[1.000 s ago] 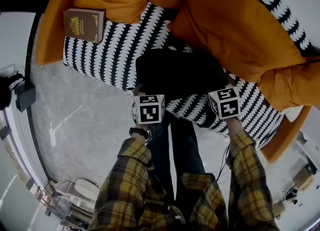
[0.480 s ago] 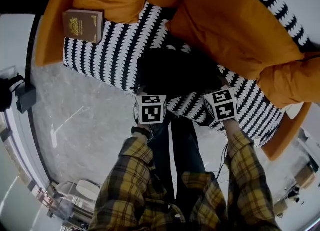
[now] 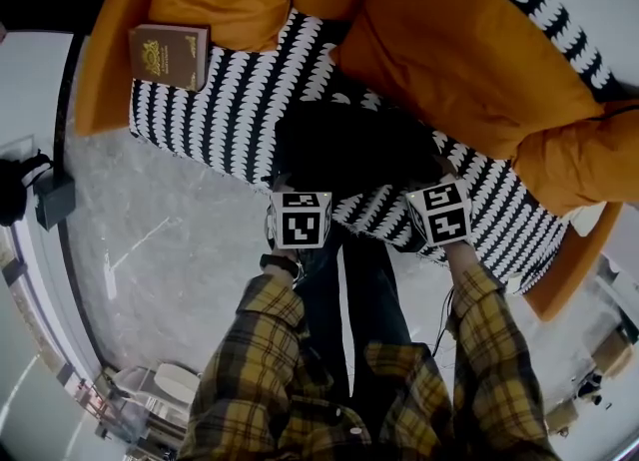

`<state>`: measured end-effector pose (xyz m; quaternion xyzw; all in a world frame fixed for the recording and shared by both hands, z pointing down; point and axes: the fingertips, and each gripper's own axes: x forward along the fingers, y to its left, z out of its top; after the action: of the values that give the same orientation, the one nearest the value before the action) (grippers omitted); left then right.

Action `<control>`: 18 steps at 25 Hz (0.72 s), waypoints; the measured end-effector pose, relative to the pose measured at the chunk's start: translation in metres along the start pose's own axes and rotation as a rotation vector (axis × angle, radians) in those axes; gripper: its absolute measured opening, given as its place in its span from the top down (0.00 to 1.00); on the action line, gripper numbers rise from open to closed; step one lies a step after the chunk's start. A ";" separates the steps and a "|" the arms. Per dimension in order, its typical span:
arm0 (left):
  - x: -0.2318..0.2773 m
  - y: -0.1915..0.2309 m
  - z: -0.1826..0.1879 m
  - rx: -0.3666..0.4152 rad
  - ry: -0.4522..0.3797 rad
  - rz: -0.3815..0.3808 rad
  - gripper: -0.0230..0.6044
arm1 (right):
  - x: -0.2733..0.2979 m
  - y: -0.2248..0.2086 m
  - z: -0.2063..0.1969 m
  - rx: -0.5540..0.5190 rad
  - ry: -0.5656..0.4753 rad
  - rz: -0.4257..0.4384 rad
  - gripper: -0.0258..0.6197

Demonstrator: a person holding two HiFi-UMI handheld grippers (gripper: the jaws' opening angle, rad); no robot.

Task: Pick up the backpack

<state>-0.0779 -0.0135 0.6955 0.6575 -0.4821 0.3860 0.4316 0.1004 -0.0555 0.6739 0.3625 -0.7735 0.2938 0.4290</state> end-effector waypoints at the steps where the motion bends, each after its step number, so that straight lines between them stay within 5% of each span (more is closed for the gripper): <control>1: -0.002 0.000 0.000 -0.005 0.000 0.000 0.90 | -0.002 0.001 0.001 0.002 0.000 0.000 0.91; 18: -0.045 -0.006 0.020 -0.020 -0.085 0.004 0.90 | -0.039 0.008 0.012 0.038 -0.069 -0.008 0.91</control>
<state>-0.0810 -0.0175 0.6460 0.6679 -0.5052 0.3540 0.4164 0.1028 -0.0482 0.6335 0.3835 -0.7807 0.2943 0.3961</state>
